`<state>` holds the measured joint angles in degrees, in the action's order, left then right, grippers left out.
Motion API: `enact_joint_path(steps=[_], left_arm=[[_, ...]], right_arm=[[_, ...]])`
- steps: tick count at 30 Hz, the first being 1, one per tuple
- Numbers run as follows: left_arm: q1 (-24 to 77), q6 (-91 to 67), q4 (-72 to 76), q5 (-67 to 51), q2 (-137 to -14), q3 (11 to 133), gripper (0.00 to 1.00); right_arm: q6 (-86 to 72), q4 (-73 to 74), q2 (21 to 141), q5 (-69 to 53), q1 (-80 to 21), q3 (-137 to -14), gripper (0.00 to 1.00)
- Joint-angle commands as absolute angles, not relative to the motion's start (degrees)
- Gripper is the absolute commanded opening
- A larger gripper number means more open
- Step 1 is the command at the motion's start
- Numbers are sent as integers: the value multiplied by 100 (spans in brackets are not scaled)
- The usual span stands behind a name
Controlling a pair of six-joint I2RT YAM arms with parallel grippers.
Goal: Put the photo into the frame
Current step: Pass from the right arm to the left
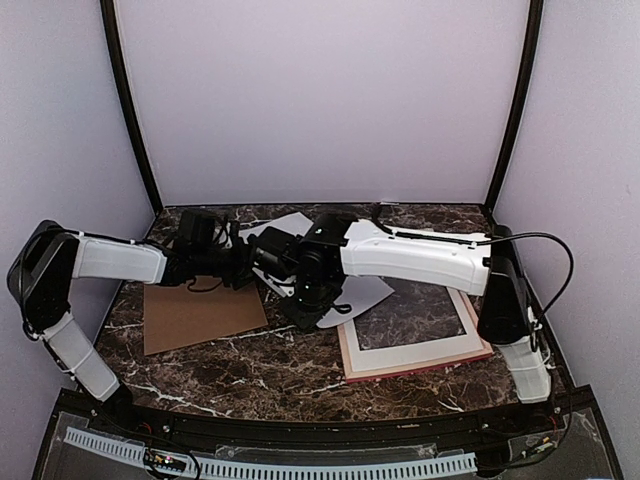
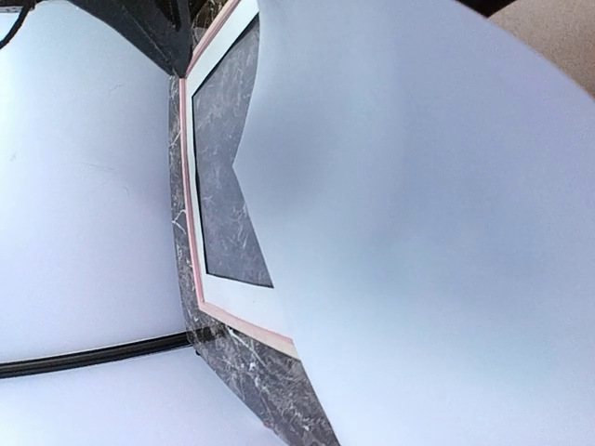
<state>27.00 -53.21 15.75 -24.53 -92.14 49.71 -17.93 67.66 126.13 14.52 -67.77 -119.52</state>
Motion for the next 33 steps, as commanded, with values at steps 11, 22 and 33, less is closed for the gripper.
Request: enact_joint_path(steps=[11,22,33], left_arm=[[3022,-5758,1732,-2378,-9729,4945,72],[3029,-5640,1657,-2113,-9539,4791,34],[3023,-5334,1624,-2008,-9419,4770,4]], right_arm=[[-2044,6115,12981,780,-6811,-11795,0],[-2273,5908,12901,808,-6803,-11556,0],[-2373,5637,12708,654,-6802,-11355,1]])
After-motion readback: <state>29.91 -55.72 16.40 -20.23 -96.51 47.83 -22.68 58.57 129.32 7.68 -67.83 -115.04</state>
